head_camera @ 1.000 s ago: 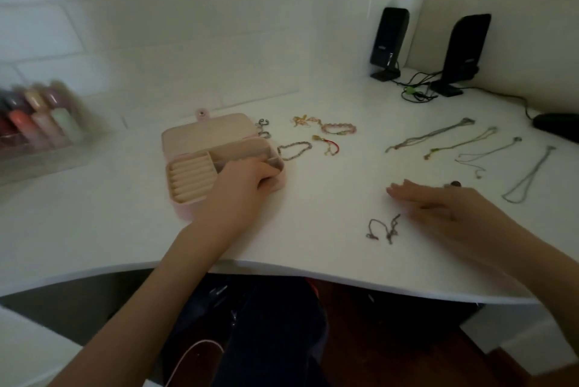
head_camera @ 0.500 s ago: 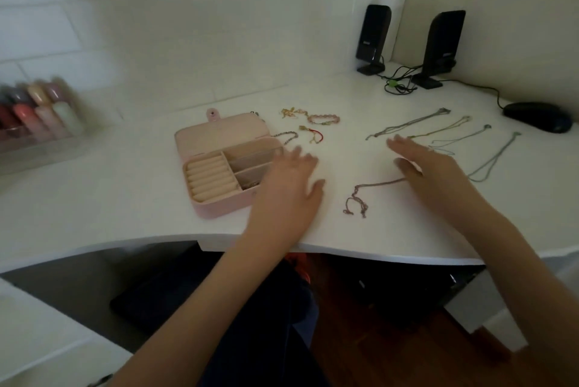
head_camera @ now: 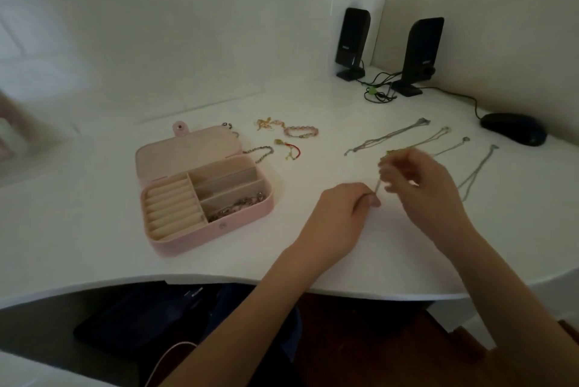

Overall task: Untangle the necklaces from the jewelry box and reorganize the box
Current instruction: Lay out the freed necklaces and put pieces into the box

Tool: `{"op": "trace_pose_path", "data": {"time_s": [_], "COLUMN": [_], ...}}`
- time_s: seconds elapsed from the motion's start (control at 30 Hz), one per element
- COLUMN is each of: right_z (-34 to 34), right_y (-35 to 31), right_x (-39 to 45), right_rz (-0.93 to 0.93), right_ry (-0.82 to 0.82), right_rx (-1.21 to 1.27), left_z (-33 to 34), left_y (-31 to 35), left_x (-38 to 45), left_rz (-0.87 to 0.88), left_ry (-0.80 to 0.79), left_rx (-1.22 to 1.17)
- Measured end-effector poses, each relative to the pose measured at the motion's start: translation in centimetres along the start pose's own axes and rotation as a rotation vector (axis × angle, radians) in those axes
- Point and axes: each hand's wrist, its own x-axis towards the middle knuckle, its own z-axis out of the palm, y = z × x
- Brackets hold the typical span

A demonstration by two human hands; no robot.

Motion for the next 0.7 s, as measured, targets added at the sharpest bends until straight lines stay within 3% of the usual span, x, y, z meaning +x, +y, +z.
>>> {"op": "trace_pose_path", "data": {"time_s": [0.1,0.2,0.27,0.37,0.5,0.7], "right_z": [0.4,1.8,3.3,5.0,7.0,8.2], "right_y": [-3.2,-6.4,-8.5,-10.9,-13.6,-15.9], "right_x": [2.2,4.7,6.8,9.8,11.9,11.5], "right_rz": [0.178,0.308,0.318,0.203,-0.027,-0.254], "right_ry": [-0.085,-0.359,-0.454,-0.521,-0.765,-0.830], "right_rx": [0.395,0.618,0.673,0.506,0.332,0.547], "left_z": [-2.0,-4.7,-6.9,-9.2,-11.8,-15.7], "left_y": [0.3,0.2,-0.5,-1.4,-1.2,0.3], "left_x": [-0.2,-0.5,-1.4,-2.9,-4.3,-4.6], "left_rz": [-0.192,-0.339,-0.370,-0.348,-0.306,-0.202], "left_ry": [0.023,0.027,0.020,0.106,0.324,0.458], "left_rx": [-0.367,-0.801,-0.934,-0.819,-0.469,-0.553]}}
